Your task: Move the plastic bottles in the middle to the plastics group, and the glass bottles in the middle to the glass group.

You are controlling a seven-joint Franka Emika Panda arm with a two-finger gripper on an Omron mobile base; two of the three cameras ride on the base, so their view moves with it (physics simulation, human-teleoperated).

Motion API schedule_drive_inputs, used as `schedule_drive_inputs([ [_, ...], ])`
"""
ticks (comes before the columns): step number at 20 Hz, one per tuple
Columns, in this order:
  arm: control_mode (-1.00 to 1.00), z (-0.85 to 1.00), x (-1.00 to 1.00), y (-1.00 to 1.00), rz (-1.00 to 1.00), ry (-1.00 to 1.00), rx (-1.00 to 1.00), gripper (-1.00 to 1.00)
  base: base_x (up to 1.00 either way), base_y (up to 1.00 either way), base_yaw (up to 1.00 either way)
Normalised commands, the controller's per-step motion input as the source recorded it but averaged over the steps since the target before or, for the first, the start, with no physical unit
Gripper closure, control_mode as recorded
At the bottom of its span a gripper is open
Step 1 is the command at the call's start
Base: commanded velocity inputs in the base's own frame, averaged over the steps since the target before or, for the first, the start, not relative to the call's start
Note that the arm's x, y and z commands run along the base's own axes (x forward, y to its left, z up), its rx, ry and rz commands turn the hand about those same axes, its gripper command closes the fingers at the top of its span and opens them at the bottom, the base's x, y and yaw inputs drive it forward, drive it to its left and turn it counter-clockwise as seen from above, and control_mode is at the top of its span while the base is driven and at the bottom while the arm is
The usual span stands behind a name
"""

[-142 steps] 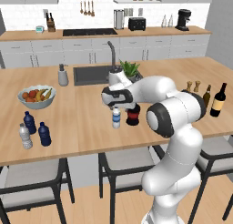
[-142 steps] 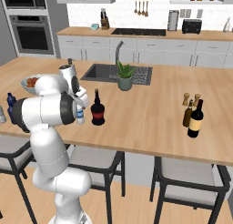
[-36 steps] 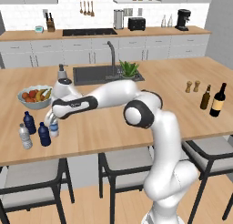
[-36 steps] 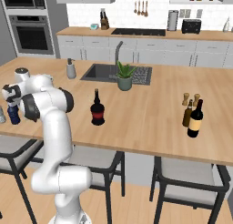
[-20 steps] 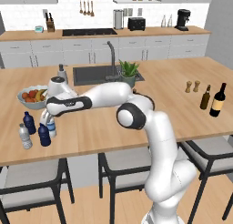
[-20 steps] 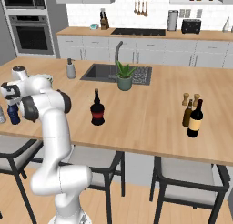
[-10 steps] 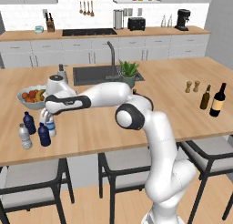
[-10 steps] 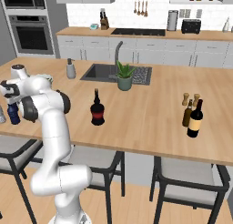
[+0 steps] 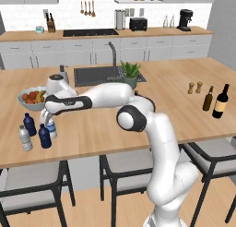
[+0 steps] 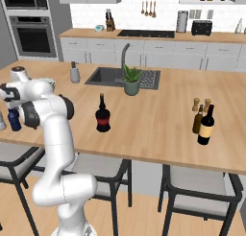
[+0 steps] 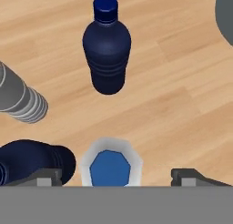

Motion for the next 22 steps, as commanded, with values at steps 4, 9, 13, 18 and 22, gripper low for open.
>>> schedule_drive_inputs([
  [4, -1.0, 0.65, -0.26, -0.12, -0.05, 0.0, -0.01, -1.0, 0.0, 0.0, 0.0],
  [9, -1.0, 0.22, -0.69, -0.62, -0.25, 0.04, 0.02, -1.0, 0.0, 0.0, 0.0],
  [13, -1.0, 0.0, -0.77, -0.99, -0.4, 0.13, 0.09, -1.0, 0.0, 0.0, 0.0],
  [18, -1.0, 0.0, -0.71, -0.99, -0.42, 0.15, 0.07, -1.0, 0.0, 0.0, 0.0],
  [22, -1.0, 0.0, -0.67, -0.97, -0.4, 0.18, 0.04, -1.0, 0.0, 0.0, 0.0],
])
